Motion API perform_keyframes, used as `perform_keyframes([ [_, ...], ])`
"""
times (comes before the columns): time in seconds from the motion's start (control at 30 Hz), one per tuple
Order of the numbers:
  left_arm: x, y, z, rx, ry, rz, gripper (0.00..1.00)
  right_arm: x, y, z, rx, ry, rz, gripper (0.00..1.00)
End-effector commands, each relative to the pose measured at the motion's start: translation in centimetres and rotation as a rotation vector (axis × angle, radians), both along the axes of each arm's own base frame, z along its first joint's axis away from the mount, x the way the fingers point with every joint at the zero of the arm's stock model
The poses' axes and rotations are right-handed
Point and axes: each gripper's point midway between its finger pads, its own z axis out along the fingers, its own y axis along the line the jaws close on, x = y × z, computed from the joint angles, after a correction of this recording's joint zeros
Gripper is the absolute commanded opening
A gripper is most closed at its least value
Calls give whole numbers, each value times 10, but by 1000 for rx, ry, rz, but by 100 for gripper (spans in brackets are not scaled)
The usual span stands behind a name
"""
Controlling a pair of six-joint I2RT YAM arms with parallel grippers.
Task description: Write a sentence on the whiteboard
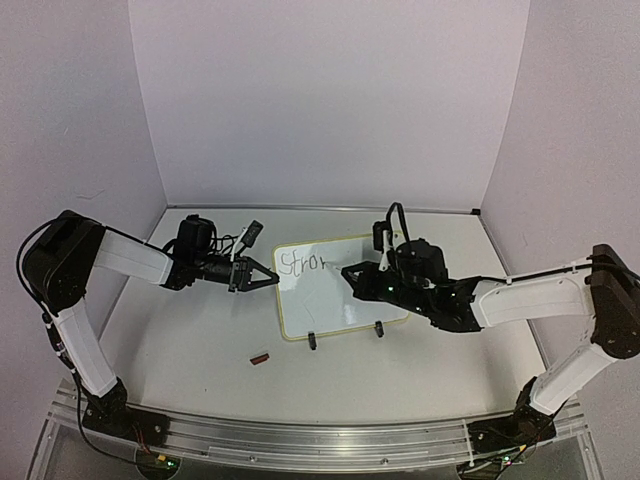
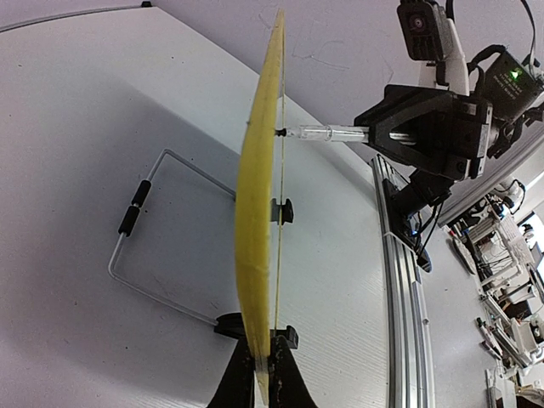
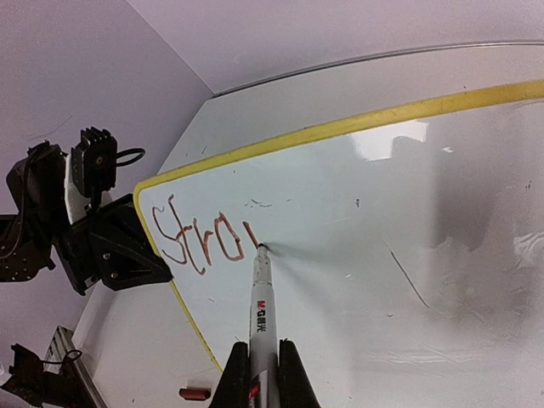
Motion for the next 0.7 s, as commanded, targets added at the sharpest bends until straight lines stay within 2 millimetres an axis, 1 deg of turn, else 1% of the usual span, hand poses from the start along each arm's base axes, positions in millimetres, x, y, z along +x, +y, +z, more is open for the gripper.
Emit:
perform_keyframes([
  [0.0,-6,-5,2,17,-20,-20,0,15,0,23,32,-63,-52,0],
  [0.17,-6,-5,2,18,-20,-20,0,19,3,23,27,-65,-56,0],
  [0.4,-5,-5,1,19,-18,-20,0,21,-5,26,23,-80,-91,0],
  [0.67,-5,-6,0,19,-17,-22,0,18,-17,21,15,-74,-124,0],
])
